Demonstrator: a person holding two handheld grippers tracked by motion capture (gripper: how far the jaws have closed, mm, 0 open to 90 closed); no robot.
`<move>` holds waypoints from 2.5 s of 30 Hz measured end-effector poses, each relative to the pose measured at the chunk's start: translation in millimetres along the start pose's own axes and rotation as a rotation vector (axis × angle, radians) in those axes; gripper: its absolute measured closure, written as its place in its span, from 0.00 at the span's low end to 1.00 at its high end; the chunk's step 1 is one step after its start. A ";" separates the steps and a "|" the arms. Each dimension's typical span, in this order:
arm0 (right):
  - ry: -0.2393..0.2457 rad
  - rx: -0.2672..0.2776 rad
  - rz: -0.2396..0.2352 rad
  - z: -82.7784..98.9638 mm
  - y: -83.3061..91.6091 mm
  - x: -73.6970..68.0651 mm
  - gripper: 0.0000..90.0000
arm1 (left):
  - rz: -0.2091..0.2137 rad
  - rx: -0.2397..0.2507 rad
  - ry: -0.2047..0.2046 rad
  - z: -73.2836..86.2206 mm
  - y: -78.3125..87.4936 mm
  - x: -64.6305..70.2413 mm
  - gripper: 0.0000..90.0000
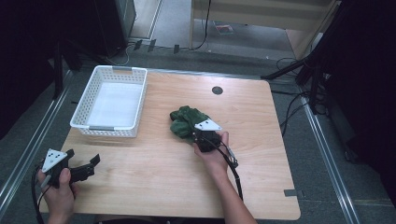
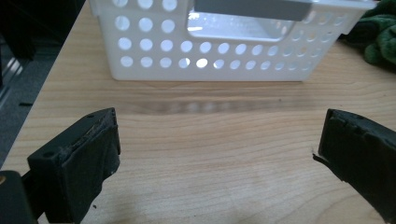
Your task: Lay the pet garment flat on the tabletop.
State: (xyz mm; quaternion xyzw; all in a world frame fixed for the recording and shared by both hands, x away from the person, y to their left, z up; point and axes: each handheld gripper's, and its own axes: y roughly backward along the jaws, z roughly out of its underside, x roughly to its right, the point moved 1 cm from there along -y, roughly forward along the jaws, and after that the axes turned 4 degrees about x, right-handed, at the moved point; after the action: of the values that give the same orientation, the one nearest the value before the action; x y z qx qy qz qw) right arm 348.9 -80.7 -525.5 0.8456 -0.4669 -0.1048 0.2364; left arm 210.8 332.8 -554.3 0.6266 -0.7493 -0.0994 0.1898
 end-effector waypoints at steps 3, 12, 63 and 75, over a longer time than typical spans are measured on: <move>0.004 0.044 -0.023 -1.9 15.7 3.2 0.94 | 0.035 0.009 0.010 -2.3 3.6 4.3 0.00; 0.011 0.106 -0.103 -17.3 70.1 1.3 0.94 | 0.234 0.062 0.014 -43.2 -0.1 78.3 0.00; -0.136 0.140 -0.240 -18.3 106.6 -1.0 0.84 | 0.612 -0.199 -0.165 -49.2 -55.9 184.4 0.95; -0.159 0.146 -0.312 -22.0 104.1 -10.9 0.35 | 0.576 -0.204 -0.040 -47.9 -61.3 167.0 0.93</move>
State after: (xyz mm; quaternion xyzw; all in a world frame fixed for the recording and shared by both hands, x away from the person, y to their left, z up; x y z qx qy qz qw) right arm 274.7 -112.0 -455.1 0.9116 -0.3539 -0.1727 0.1177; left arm 261.8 162.0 -507.8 0.3641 -0.8858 -0.1285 0.2574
